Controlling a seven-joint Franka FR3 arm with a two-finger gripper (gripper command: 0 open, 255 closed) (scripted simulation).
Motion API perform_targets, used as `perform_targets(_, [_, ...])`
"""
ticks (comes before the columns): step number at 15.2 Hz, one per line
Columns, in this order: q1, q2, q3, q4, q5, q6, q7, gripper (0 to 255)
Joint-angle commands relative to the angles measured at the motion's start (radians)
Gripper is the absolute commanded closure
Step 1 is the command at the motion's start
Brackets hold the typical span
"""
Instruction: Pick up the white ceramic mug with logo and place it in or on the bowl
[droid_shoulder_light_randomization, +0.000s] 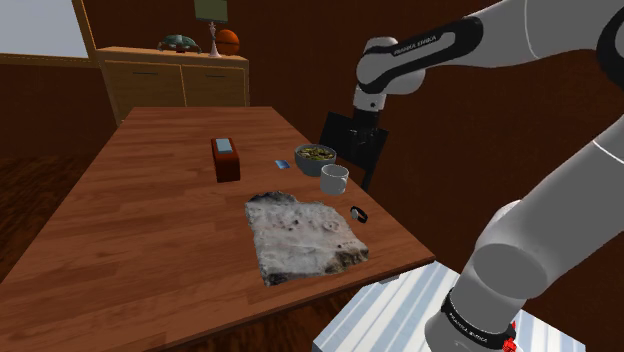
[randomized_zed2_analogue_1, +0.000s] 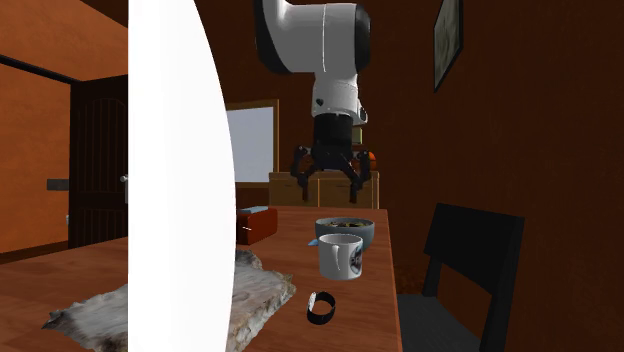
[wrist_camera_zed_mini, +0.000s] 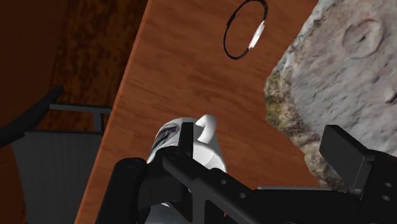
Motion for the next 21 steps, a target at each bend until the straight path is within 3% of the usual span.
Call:
perform_targets(1, [-0.004, 0.075, -0.02, 0.033, 0.009, 0.043, -0.026, 0])
perform_targets(12, [-0.053, 0.482, -0.086, 0.31, 0.123, 0.163, -0.177, 0])
perform_targets(21, [-0.055, 0.531, -0.078, 0.266, 0.146, 0.254, -0.192, 0])
